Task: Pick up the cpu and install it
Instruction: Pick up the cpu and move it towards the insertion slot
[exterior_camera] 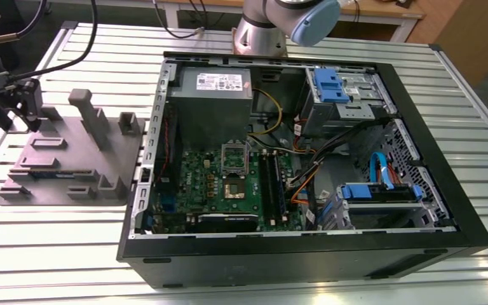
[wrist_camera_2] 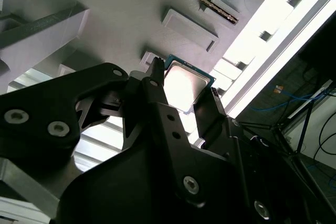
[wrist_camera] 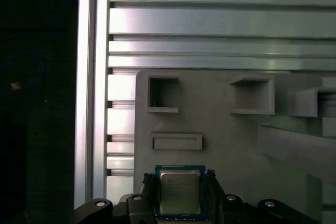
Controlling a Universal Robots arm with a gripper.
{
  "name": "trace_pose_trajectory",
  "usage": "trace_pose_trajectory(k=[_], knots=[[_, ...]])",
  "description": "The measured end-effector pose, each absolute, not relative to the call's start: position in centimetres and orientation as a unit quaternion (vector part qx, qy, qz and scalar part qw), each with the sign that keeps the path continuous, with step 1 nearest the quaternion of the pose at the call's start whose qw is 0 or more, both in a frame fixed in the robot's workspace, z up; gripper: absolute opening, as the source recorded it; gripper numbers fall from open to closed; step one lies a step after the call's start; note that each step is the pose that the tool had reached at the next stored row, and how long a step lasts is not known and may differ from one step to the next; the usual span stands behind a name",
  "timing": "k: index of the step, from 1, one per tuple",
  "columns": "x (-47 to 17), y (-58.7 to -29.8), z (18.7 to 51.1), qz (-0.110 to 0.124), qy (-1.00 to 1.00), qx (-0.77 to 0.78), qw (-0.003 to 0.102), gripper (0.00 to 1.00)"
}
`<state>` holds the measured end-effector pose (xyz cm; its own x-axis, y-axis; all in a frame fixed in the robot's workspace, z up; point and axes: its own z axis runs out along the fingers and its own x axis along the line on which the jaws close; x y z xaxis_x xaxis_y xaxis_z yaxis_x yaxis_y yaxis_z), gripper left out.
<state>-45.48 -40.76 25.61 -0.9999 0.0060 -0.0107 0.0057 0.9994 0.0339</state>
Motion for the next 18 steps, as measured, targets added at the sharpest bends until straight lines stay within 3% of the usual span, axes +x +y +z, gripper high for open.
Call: trace_pose_trajectory(k=[18], knots=[[-45.49, -40.76, 26.06, 0.017, 1.0, 0.003, 0.005, 0.47]])
